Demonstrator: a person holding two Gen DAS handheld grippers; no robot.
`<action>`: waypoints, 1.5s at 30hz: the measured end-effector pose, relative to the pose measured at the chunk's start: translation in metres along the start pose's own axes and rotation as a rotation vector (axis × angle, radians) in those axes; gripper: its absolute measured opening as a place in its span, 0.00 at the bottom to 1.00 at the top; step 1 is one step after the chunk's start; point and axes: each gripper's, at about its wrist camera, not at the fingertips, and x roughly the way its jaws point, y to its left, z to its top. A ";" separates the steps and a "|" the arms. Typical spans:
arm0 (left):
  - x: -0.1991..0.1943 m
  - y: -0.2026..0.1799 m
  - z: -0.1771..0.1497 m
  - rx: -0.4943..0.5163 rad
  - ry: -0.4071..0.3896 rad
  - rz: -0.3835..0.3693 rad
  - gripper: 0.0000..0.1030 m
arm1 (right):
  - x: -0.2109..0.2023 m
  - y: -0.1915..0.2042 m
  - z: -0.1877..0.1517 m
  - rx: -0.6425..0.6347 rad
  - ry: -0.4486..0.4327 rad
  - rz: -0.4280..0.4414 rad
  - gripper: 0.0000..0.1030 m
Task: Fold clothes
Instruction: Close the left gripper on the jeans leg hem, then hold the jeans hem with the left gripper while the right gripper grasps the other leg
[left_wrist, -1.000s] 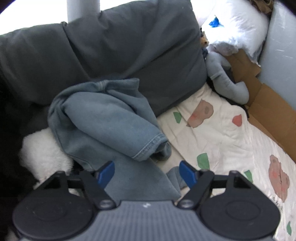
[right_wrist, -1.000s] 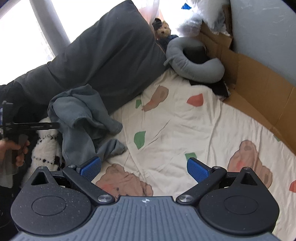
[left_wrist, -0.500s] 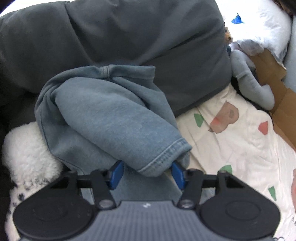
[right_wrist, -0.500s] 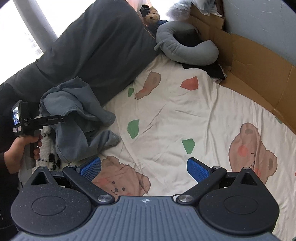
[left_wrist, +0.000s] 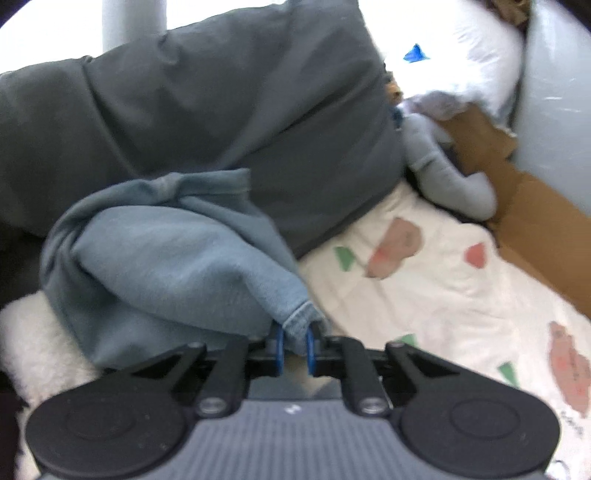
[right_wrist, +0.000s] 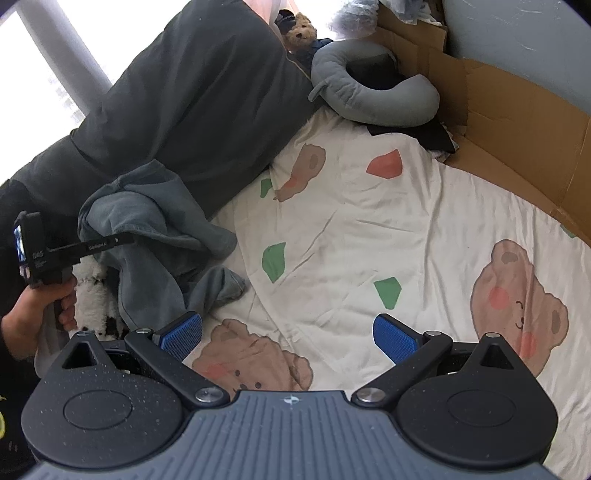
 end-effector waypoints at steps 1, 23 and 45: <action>-0.003 -0.004 -0.001 0.001 -0.003 -0.021 0.11 | 0.000 0.001 0.001 0.007 -0.003 0.005 0.99; -0.063 -0.117 -0.059 -0.019 0.072 -0.367 0.11 | -0.013 0.003 0.000 0.009 -0.014 0.028 0.98; -0.087 -0.162 -0.124 0.041 0.228 -0.595 0.11 | -0.007 -0.010 -0.009 0.015 0.041 0.010 0.98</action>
